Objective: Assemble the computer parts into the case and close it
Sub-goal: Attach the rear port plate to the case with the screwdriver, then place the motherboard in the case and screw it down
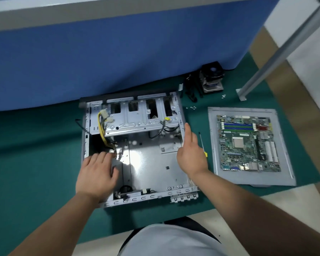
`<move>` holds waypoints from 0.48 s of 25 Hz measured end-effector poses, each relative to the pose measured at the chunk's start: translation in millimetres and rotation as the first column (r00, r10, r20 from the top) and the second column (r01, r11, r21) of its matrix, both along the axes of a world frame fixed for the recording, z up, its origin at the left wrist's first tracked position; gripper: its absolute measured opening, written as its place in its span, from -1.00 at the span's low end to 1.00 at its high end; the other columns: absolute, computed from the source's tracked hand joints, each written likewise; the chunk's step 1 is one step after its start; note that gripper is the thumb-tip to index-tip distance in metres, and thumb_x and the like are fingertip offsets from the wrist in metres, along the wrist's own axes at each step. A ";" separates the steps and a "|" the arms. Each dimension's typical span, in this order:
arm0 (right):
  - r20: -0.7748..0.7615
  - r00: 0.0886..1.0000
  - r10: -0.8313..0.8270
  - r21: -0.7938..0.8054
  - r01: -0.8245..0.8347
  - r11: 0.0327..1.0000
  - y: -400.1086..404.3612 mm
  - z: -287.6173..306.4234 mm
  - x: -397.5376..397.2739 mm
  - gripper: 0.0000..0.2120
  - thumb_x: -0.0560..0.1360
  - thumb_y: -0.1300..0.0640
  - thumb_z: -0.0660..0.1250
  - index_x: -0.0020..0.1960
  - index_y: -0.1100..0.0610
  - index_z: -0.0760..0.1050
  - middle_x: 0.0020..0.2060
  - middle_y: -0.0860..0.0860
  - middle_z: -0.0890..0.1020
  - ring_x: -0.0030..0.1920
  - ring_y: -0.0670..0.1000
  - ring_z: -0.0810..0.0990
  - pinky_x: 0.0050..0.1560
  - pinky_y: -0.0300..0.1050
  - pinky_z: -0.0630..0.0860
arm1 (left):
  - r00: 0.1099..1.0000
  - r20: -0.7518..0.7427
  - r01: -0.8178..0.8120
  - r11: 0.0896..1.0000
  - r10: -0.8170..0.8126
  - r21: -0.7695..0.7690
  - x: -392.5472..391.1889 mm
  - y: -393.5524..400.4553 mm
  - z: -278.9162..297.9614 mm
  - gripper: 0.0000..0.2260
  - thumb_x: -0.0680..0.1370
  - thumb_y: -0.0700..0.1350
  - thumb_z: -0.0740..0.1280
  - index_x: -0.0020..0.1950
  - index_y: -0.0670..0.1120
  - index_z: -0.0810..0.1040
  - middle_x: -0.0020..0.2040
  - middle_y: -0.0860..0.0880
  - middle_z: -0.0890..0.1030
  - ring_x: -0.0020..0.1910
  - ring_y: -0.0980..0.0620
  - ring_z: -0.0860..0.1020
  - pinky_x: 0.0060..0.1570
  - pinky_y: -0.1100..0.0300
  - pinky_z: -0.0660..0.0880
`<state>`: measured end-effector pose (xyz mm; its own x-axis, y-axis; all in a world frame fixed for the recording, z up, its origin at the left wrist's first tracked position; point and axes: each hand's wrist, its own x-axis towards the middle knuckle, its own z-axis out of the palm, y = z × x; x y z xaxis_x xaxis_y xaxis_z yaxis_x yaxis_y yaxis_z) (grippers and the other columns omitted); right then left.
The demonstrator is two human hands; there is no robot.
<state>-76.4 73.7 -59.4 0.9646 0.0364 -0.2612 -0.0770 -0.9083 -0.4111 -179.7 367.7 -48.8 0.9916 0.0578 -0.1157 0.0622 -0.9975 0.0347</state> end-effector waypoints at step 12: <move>-0.258 0.953 0.156 0.428 -0.032 0.903 -36.8 29.4 21.8 -0.32 0.65 -0.14 0.22 0.63 -0.21 -0.10 0.60 0.08 0.18 0.37 0.17 0.49 0.32 0.06 0.45 | 0.986 -0.062 -0.153 0.703 0.154 -0.695 51.8 -92.4 38.9 -0.77 0.61 -0.21 0.35 0.19 0.07 0.61 0.11 0.13 0.65 0.09 0.12 0.60 0.11 0.09 0.53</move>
